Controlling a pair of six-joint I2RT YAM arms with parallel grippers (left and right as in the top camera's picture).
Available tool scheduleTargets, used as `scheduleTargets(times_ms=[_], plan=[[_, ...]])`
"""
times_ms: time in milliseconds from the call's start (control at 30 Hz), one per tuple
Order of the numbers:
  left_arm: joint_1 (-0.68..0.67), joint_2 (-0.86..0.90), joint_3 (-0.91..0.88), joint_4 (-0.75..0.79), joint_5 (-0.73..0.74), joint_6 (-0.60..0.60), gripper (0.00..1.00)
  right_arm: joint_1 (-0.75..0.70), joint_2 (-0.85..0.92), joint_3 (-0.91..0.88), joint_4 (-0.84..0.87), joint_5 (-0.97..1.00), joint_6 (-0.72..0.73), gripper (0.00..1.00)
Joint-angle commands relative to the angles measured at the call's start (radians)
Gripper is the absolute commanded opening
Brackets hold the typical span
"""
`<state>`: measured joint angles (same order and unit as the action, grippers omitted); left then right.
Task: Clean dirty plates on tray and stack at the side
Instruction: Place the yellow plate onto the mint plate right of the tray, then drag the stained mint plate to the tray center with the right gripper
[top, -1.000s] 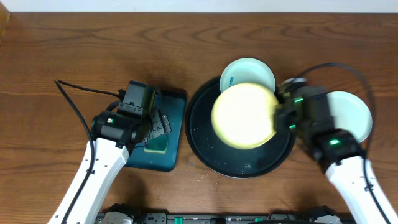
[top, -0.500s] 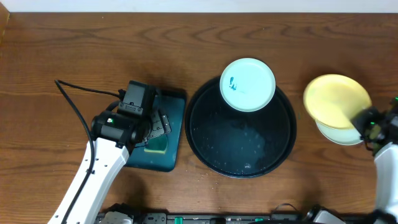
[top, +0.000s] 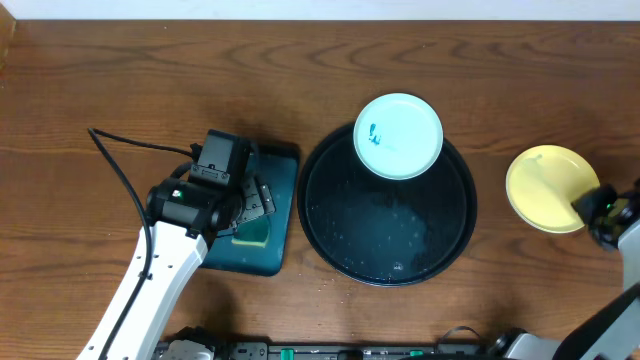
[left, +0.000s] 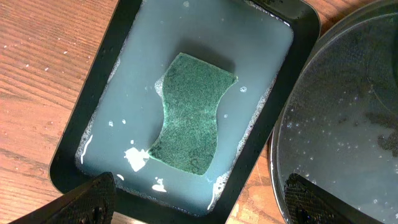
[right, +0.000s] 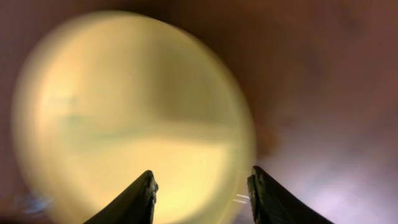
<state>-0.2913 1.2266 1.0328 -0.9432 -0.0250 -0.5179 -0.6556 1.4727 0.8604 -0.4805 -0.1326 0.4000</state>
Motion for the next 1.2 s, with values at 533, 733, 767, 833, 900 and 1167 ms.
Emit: scheduleTargets(times_ms=[533,733,767,833,900,1167], plan=[[0.005,-0.003,0.02,-0.006,-0.001,0.013,0.87,0.692,0.118,0.058,0.288,0.0,-0.356,0.41],[0.005,-0.003,0.02,-0.006,-0.001,0.013,0.87,0.703,0.315,0.059,0.46,-0.032,-0.34,0.42],[0.005,-0.003,0.02,-0.005,-0.001,0.013,0.87,0.703,0.334,0.059,0.483,-0.055,-0.335,0.41],[0.005,-0.003,0.02,-0.005,-0.001,0.013,0.87,0.703,0.368,0.059,0.526,-0.093,-0.294,0.37],[0.005,-0.003,0.02,-0.006,-0.001,0.013,0.87,0.708,0.396,0.059,0.555,-0.117,-0.244,0.35],[0.005,-0.003,0.02,-0.005,-0.001,0.013,0.87,0.736,0.404,0.059,0.542,-0.112,-0.205,0.01]])
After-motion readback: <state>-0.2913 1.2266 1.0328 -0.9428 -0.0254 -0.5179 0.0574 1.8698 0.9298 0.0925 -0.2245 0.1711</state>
